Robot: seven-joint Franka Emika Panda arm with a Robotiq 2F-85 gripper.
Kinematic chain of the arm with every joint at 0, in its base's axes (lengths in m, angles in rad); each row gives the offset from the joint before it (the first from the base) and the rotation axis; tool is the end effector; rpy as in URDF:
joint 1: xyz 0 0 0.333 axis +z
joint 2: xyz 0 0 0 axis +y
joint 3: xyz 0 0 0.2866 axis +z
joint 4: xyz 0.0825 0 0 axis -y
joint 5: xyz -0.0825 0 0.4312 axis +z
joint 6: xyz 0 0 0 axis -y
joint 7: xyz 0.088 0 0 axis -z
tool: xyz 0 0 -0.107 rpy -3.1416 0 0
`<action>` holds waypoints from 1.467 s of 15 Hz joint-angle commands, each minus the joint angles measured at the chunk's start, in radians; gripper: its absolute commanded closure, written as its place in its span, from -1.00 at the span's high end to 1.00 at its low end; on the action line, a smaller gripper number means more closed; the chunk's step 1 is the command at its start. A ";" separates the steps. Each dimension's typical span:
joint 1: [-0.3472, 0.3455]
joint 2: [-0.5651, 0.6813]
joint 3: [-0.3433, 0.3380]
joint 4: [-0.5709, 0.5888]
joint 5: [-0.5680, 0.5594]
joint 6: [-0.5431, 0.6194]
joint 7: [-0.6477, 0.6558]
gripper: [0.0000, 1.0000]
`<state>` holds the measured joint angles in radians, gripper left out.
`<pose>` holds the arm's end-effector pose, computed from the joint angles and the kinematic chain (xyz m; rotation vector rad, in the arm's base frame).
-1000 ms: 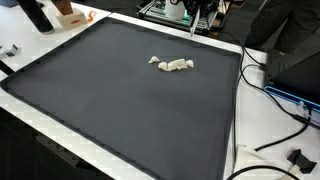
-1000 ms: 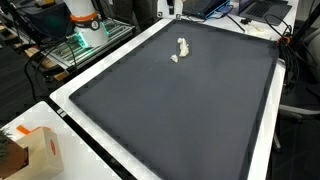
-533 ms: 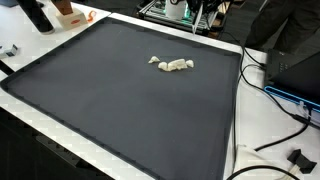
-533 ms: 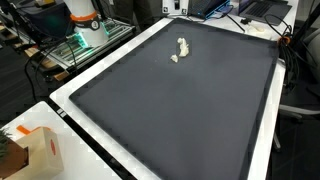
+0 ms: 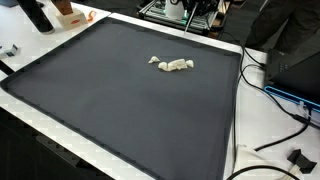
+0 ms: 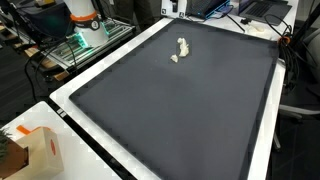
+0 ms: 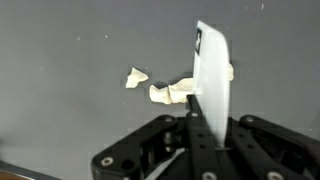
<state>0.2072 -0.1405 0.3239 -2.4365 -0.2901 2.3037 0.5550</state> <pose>0.4427 0.2495 0.2950 2.9007 0.2448 0.1911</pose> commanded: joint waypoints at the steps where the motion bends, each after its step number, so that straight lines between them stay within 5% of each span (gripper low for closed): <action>1: -0.010 0.073 0.021 0.076 -0.092 -0.127 0.215 -0.98; 13: 0.076 0.310 -0.049 0.267 -0.303 -0.326 0.641 -0.98; 22: 0.134 0.455 -0.108 0.384 -0.297 -0.475 0.778 -0.98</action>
<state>0.3096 0.2602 0.2412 -2.0993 -0.5729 1.8759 1.2941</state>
